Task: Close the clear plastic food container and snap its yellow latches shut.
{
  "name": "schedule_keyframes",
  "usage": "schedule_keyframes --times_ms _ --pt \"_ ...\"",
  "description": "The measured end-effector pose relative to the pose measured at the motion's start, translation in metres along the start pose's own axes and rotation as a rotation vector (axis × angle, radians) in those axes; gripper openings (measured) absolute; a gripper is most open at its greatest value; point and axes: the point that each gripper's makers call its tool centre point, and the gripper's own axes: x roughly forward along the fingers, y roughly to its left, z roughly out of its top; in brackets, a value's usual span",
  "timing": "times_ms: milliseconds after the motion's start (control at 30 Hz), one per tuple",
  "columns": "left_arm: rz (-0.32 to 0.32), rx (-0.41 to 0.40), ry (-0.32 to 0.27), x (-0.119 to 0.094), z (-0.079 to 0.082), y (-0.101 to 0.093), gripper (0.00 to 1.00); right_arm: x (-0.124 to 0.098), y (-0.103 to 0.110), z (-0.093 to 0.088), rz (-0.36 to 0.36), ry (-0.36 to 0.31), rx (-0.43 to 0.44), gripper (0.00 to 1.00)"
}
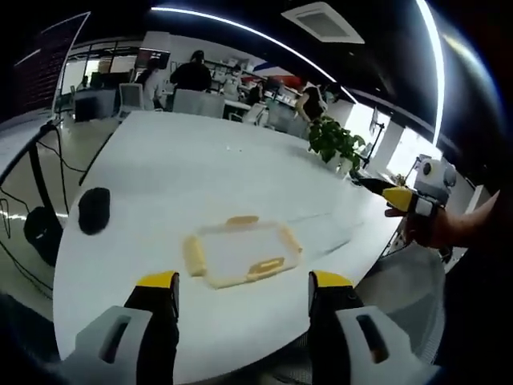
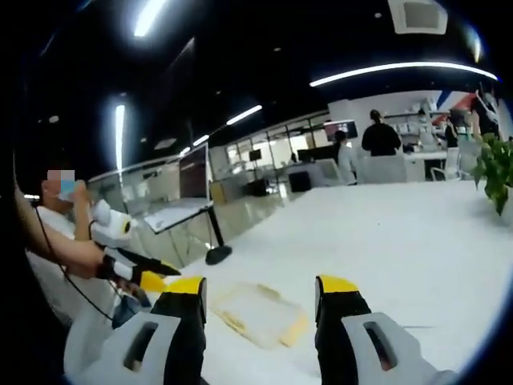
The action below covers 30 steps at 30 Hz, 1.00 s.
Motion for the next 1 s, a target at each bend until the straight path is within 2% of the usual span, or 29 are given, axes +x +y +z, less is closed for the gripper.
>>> schedule_keyframes --times_ms 100,467,633,867,1000 --pt "0.012 0.005 0.0 0.001 0.0 0.006 0.65 0.005 0.001 0.002 -0.005 -0.013 0.034 0.54" --pt "0.009 0.01 0.024 0.008 0.003 0.02 0.62 0.018 0.004 0.004 0.006 -0.015 0.042 0.53" --pt "0.014 0.003 0.019 0.011 0.007 0.022 0.62 0.019 0.005 -0.001 0.017 0.003 0.035 0.53" --pt "0.004 0.031 0.057 0.017 0.005 0.028 0.62 0.02 -0.005 -0.008 0.006 0.037 0.008 0.52" --pt "-0.006 0.047 0.071 0.021 0.007 0.03 0.62 0.023 -0.012 -0.01 0.003 0.053 0.023 0.52"
